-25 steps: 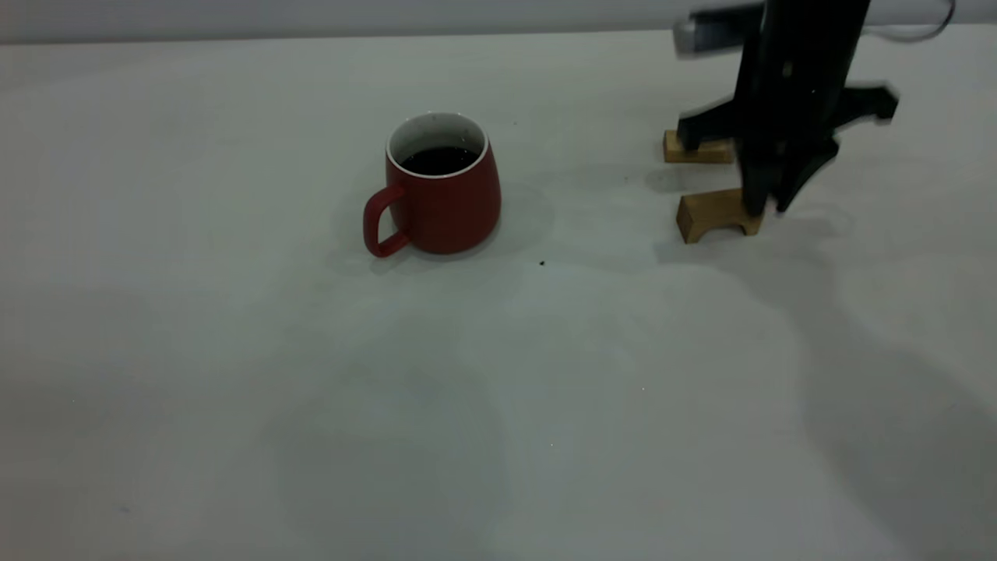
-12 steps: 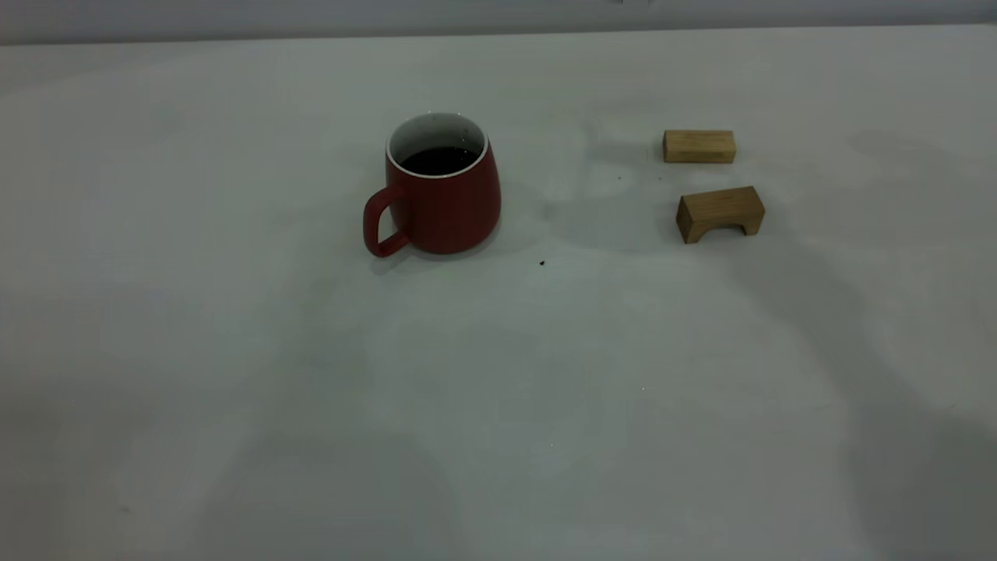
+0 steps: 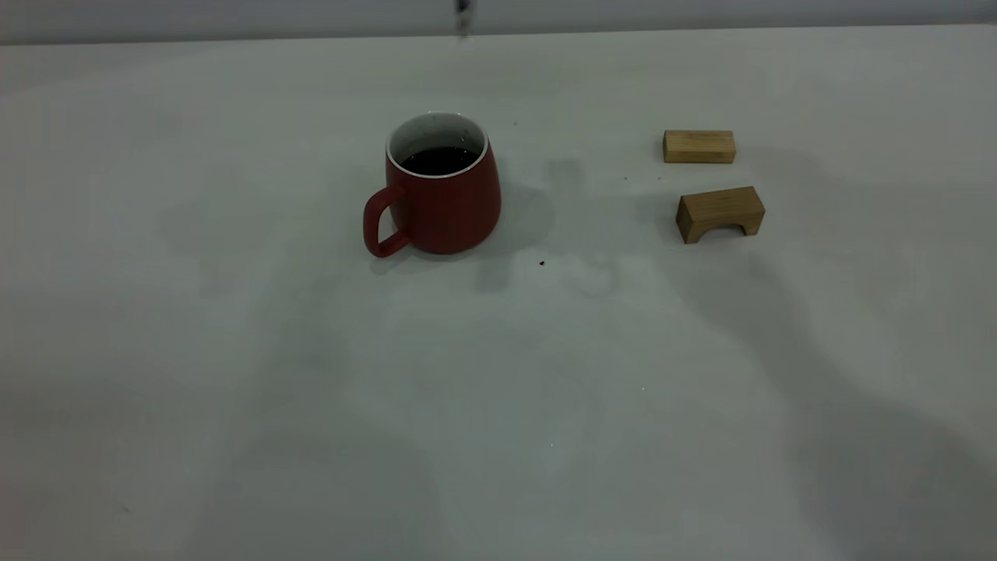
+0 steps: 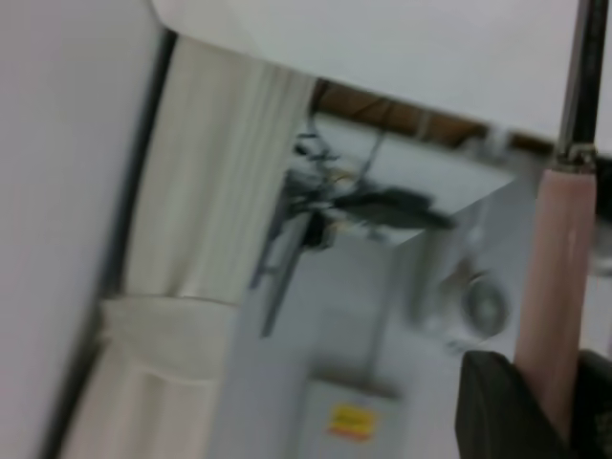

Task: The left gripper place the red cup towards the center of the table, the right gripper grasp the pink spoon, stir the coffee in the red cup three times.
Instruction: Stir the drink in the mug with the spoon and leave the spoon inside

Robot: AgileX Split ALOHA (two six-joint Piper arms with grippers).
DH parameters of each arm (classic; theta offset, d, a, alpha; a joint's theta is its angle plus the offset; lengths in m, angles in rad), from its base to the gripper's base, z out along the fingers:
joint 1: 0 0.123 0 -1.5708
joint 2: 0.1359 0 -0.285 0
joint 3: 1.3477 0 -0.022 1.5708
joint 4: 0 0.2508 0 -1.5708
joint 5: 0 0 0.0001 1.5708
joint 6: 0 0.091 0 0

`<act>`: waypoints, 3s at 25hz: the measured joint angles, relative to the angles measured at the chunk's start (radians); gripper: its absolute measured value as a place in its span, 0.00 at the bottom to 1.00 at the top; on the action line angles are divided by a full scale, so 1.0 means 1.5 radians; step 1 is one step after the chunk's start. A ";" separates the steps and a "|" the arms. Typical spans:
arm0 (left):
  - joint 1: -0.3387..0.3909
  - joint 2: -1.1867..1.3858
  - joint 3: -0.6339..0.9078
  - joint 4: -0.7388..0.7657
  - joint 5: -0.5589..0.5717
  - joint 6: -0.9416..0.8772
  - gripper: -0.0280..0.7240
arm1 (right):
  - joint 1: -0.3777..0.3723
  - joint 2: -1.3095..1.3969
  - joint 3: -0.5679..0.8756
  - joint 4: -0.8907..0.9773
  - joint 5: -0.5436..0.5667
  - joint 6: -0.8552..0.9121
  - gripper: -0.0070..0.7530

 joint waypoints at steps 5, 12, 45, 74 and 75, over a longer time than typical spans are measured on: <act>0.000 0.000 0.000 0.000 0.000 0.000 0.37 | 0.008 0.076 0.000 0.127 -0.023 -0.064 0.19; 0.000 0.000 0.000 0.000 0.000 0.000 0.37 | 0.008 0.151 0.000 0.202 -0.025 -0.147 0.19; 0.000 0.000 0.000 0.000 0.000 0.000 0.37 | -0.033 0.184 -0.003 0.158 0.055 -0.177 0.19; 0.000 0.000 0.000 0.000 0.000 0.000 0.37 | -0.014 0.187 -0.010 0.125 0.073 -0.036 0.19; 0.000 0.000 0.000 0.000 0.000 0.000 0.37 | -0.011 0.190 -0.010 0.147 0.076 -0.047 0.19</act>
